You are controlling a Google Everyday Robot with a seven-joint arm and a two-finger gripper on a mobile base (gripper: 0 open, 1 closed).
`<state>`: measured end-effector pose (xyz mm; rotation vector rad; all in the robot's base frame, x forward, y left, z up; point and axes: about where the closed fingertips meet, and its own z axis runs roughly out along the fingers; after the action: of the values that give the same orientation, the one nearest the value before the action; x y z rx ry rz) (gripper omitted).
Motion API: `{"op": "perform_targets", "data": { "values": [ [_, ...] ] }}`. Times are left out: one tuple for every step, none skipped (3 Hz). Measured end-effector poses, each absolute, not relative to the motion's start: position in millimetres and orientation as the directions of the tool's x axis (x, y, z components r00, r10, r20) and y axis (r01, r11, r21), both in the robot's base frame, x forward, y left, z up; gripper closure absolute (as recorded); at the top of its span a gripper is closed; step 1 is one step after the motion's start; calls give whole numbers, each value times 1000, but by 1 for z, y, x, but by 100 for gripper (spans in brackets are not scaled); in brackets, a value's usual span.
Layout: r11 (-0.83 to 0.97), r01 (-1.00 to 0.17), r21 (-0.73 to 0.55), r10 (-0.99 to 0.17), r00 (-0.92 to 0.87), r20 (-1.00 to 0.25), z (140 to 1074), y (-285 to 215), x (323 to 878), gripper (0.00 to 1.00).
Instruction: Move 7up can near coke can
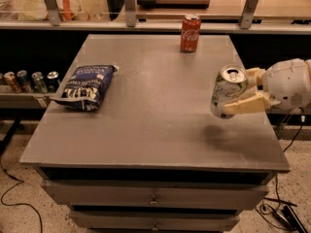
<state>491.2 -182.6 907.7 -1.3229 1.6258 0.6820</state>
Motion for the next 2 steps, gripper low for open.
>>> {"op": "perform_targets", "data": {
  "values": [
    [275, -953, -125, -455, -14, -890, 910, -183, 492, 100],
    [308, -942, -136, -465, -24, -885, 909, -182, 493, 100]
  ]
}}
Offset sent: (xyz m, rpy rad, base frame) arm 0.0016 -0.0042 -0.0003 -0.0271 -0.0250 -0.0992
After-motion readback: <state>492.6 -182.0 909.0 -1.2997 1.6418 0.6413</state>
